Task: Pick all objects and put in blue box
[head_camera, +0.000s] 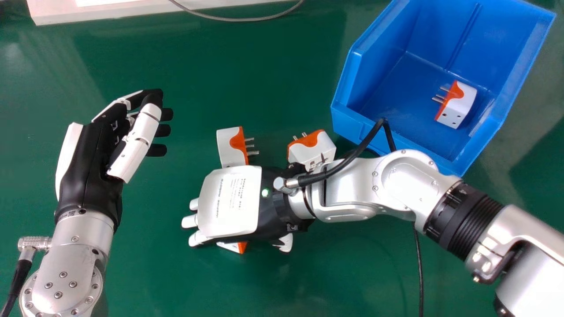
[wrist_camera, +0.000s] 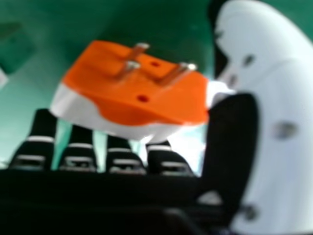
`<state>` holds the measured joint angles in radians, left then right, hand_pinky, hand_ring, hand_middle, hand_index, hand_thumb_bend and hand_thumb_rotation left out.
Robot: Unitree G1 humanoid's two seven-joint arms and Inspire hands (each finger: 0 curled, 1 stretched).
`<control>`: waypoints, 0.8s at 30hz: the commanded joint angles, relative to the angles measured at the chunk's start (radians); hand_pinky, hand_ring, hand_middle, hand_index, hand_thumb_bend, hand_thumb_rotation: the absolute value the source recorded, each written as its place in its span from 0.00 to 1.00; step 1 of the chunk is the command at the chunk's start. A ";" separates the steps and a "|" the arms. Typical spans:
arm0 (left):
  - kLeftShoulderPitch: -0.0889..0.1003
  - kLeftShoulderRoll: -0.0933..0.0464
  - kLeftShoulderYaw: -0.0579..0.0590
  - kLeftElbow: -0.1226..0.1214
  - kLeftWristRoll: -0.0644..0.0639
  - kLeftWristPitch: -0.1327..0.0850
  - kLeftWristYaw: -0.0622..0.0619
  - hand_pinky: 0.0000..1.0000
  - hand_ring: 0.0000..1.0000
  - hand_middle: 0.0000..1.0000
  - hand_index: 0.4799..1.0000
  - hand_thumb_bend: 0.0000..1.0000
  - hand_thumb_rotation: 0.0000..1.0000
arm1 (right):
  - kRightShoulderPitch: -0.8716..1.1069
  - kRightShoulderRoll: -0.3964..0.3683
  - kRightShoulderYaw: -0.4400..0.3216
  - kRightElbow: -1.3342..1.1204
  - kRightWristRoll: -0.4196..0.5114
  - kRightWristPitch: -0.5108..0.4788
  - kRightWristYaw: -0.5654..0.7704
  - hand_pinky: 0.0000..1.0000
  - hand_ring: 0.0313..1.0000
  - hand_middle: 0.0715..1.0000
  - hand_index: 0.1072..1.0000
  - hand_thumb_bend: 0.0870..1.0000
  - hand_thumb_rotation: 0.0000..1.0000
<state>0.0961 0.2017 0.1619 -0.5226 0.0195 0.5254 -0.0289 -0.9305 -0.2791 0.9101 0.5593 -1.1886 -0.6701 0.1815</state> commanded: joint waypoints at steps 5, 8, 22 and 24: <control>0.004 -0.006 -0.004 -0.030 0.009 0.000 0.005 0.64 0.72 0.73 0.55 0.34 0.69 | -0.043 0.010 0.005 0.031 -0.020 0.014 -0.062 0.82 0.91 0.92 0.82 0.53 0.06; 0.006 -0.007 -0.002 -0.028 0.008 -0.003 0.003 0.64 0.72 0.73 0.55 0.34 0.69 | -0.045 0.014 0.006 0.044 -0.029 0.024 -0.080 0.81 0.90 0.91 0.82 0.53 0.05; 0.005 -0.009 -0.007 -0.033 0.012 -0.003 0.003 0.64 0.72 0.72 0.55 0.34 0.69 | -0.006 0.019 -0.024 0.101 0.010 0.014 -0.245 0.71 0.81 0.81 0.65 0.59 0.04; 0.005 -0.009 -0.007 -0.031 0.013 -0.004 0.002 0.64 0.72 0.72 0.55 0.34 0.69 | -0.006 0.020 -0.022 0.125 0.009 0.003 -0.301 0.63 0.70 0.74 0.60 0.57 0.03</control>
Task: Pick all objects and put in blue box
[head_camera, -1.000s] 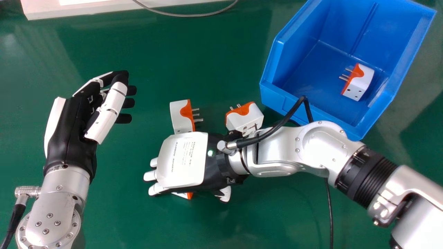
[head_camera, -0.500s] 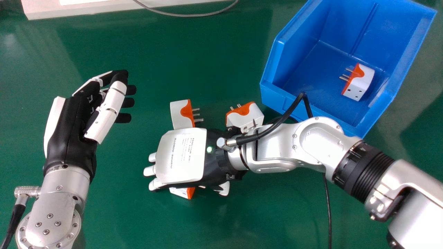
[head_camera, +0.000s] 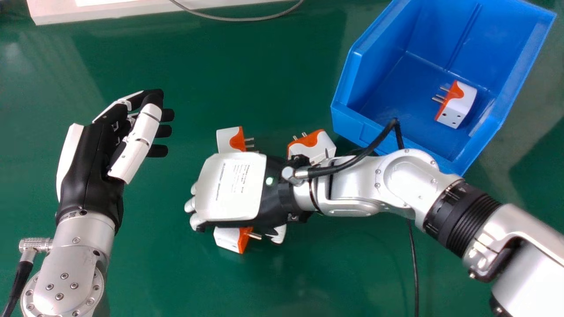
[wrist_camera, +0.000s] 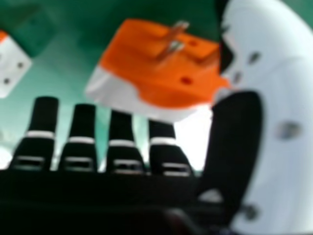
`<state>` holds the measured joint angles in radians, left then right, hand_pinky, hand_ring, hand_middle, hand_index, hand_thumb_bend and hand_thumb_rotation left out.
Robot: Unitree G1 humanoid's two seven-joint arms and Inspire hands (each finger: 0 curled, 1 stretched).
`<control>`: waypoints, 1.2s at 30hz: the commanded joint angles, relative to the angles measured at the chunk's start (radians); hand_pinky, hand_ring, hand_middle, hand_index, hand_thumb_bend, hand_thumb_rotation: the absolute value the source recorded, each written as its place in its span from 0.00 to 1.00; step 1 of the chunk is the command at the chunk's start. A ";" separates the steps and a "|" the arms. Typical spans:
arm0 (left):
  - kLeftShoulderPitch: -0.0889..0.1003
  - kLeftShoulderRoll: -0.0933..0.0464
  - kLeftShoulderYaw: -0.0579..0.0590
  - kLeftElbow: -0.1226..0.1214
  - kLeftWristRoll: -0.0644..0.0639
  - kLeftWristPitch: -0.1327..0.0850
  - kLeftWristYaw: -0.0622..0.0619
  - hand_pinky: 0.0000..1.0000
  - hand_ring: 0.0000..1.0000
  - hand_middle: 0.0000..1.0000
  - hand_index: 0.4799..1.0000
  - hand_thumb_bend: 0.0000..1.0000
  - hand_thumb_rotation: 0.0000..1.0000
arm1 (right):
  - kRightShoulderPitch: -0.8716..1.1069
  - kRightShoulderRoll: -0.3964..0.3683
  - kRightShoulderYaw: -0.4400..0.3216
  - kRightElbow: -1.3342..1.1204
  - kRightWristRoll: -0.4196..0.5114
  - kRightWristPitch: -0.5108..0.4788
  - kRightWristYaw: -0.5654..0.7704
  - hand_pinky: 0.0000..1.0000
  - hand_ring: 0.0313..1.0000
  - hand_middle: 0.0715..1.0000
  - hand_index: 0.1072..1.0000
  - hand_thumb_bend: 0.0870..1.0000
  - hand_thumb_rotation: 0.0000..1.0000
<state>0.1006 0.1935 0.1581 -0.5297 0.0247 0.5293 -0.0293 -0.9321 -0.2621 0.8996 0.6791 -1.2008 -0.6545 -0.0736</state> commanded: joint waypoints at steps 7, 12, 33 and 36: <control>0.005 0.002 0.001 -0.028 0.005 -0.008 -0.001 0.64 0.72 0.72 0.55 0.34 0.69 | -0.023 0.009 0.032 0.073 -0.054 0.006 -0.267 0.32 0.35 0.48 0.49 0.52 0.04; 0.008 0.001 0.003 -0.035 0.003 -0.004 -0.002 0.64 0.72 0.72 0.55 0.34 0.70 | -0.025 0.009 0.037 0.083 -0.053 0.007 -0.284 0.11 0.12 0.17 0.44 0.49 0.10; 0.008 0.006 0.006 -0.033 0.004 -0.011 -0.009 0.63 0.71 0.72 0.55 0.34 0.70 | 0.007 0.014 0.024 0.036 -0.035 0.019 -0.303 0.01 0.01 0.05 0.41 0.48 0.12; 0.007 0.007 0.007 -0.031 0.005 -0.012 -0.011 0.63 0.71 0.72 0.55 0.34 0.70 | 0.015 0.012 0.019 0.020 -0.027 0.021 -0.296 0.01 0.01 0.05 0.41 0.47 0.12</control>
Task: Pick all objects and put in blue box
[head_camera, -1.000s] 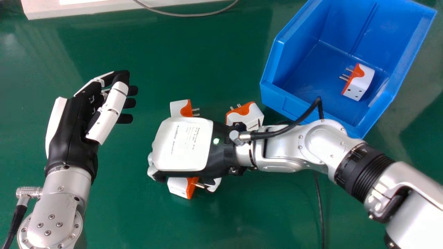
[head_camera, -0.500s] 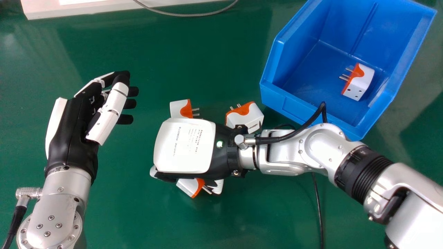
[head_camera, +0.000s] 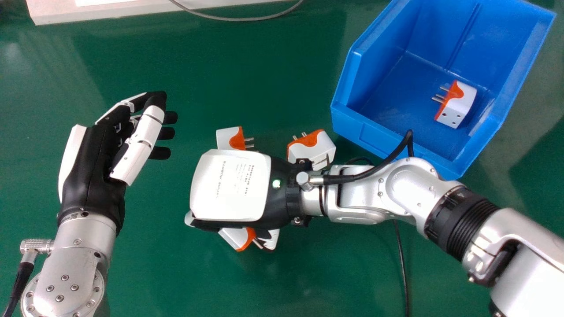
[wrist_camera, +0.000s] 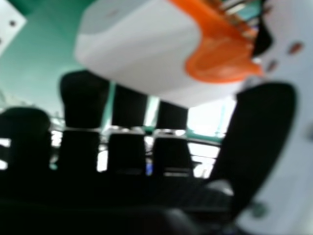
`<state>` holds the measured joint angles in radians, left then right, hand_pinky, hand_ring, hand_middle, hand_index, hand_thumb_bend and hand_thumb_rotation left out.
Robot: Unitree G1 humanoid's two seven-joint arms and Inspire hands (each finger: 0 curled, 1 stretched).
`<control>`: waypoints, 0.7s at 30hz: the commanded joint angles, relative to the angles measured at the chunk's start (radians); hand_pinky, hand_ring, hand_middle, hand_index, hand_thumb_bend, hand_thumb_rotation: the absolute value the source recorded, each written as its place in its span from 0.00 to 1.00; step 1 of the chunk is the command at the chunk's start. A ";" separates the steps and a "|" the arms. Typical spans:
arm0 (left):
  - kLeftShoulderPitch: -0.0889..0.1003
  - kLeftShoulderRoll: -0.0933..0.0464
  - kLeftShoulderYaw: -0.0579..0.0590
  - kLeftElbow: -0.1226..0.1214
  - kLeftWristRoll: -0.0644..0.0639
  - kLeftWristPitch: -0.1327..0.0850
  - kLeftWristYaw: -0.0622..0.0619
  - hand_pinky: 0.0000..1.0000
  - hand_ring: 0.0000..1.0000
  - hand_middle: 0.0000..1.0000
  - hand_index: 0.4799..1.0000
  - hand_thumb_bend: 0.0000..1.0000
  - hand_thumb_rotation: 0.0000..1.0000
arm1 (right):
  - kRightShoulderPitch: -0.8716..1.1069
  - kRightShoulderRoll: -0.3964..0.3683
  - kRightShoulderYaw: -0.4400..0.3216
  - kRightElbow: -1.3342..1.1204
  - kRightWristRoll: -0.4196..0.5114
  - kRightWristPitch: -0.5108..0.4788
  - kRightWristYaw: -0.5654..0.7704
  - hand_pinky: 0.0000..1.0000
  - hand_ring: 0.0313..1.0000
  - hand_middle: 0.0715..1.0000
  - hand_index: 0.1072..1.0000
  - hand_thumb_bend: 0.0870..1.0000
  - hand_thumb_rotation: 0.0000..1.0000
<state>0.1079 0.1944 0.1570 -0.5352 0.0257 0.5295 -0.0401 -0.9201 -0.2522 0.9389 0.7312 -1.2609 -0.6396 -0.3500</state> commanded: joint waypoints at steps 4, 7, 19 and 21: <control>-0.004 0.007 0.011 -0.018 0.004 -0.015 -0.001 0.63 0.71 0.72 0.55 0.34 0.70 | 0.024 -0.005 -0.036 -0.065 0.056 0.002 -0.005 0.01 0.01 0.05 0.41 0.47 0.12; -0.004 0.009 0.014 -0.012 0.003 -0.019 -0.004 0.63 0.71 0.72 0.55 0.34 0.70 | 0.041 -0.015 -0.049 -0.096 0.078 -0.004 0.009 0.01 0.01 0.05 0.41 0.47 0.12; -0.021 0.016 0.026 0.008 -0.001 -0.021 -0.008 0.63 0.71 0.72 0.55 0.35 0.70 | 0.201 -0.072 -0.187 -0.316 0.245 0.005 0.127 0.14 0.16 0.25 0.43 0.47 0.05; -0.024 0.016 0.026 0.014 -0.001 -0.022 -0.008 0.63 0.71 0.72 0.55 0.35 0.70 | 0.224 -0.076 -0.208 -0.354 0.261 0.018 0.156 0.17 0.20 0.29 0.44 0.47 0.04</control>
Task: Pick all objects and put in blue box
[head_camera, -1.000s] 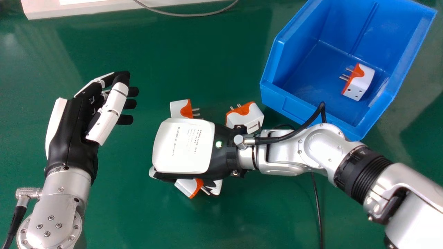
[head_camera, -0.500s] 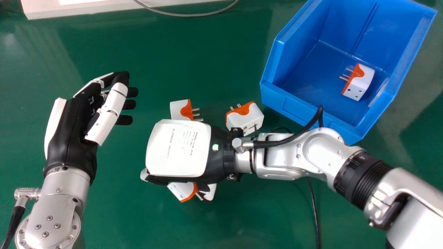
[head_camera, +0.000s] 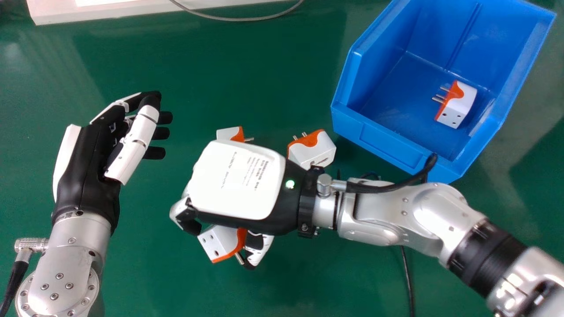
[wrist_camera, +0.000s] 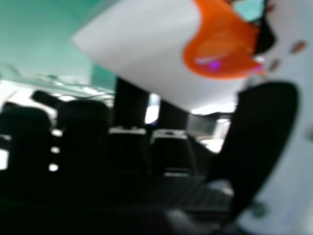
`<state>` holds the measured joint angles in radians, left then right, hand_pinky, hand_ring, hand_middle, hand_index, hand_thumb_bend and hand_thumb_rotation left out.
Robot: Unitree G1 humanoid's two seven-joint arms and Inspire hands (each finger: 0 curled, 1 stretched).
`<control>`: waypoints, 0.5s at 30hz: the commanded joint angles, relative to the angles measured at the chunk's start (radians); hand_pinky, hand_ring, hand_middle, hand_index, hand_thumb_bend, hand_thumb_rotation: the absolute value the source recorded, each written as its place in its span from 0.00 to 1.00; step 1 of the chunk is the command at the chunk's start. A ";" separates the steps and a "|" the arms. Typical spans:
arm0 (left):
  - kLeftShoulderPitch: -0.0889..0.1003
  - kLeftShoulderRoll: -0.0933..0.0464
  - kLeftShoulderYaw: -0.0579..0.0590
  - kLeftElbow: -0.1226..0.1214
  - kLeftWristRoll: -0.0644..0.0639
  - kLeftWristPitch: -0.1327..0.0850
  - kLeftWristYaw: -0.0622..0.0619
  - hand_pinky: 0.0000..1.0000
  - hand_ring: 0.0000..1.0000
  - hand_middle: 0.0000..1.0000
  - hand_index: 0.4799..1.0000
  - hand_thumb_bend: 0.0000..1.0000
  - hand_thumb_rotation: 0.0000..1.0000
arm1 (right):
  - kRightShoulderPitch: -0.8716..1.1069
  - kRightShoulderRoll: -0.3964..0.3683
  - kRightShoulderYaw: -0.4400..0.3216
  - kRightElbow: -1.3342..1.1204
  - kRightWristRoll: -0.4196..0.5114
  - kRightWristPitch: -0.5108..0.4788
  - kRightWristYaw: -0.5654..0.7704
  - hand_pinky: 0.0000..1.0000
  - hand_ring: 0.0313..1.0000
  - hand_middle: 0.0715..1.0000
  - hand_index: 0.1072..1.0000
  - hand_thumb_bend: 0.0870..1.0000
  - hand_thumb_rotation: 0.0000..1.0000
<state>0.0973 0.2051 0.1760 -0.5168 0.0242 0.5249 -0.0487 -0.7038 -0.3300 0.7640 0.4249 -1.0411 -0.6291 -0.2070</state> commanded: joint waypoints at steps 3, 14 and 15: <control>-0.015 0.007 0.010 0.000 0.000 -0.019 0.000 0.63 0.71 0.72 0.55 0.35 0.70 | 0.034 -0.007 -0.056 -0.099 0.038 0.025 0.031 0.21 0.23 0.32 0.44 0.47 0.03; -0.026 0.015 0.030 0.036 -0.007 -0.038 -0.008 0.63 0.71 0.72 0.55 0.35 0.70 | 0.119 -0.052 -0.147 -0.260 0.072 0.056 0.101 0.32 0.31 0.38 0.44 0.46 0.01; -0.027 0.015 0.030 0.038 -0.008 -0.039 -0.008 0.63 0.71 0.72 0.55 0.35 0.70 | 0.129 -0.055 -0.156 -0.272 0.077 0.059 0.104 0.32 0.31 0.38 0.44 0.46 0.01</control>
<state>0.0811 0.2116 0.1973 -0.4712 0.0195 0.5119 -0.0543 -0.5816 -0.3829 0.6378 0.1944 -0.9933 -0.5744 -0.1034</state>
